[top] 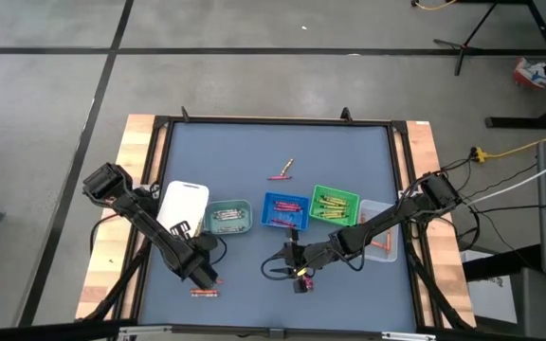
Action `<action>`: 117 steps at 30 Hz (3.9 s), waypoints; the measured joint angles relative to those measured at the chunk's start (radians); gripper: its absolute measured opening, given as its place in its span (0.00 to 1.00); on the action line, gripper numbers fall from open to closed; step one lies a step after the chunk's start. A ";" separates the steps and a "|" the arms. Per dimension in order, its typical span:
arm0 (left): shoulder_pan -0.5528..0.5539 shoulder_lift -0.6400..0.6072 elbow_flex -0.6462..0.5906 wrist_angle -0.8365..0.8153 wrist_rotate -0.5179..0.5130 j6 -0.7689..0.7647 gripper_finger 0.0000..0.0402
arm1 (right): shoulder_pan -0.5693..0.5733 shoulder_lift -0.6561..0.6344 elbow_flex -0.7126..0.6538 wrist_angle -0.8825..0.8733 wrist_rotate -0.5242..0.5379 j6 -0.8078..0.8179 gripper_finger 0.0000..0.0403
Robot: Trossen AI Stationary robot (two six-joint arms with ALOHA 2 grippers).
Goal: Sort crayons
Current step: Put the green crayon into the green bin
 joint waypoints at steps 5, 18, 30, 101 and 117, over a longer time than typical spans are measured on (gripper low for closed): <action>0.000 -0.001 0.053 -0.061 -0.001 0.021 0.00 | 0.000 0.000 0.000 0.000 0.001 0.000 0.37; 0.038 -0.002 0.121 -0.071 0.138 0.023 0.05 | 0.000 0.000 0.000 0.000 0.005 0.000 0.37; -0.033 -0.002 0.139 0.043 0.148 0.020 0.22 | 0.000 0.000 0.000 0.000 0.005 0.000 0.37; -0.109 0.001 0.206 0.074 0.042 0.066 0.01 | 0.000 -0.494 0.000 -0.626 -0.062 -0.039 0.37; 0.123 0.012 0.302 0.645 -0.540 0.545 0.01 | 0.000 -0.676 0.000 -1.025 -0.006 -0.039 0.37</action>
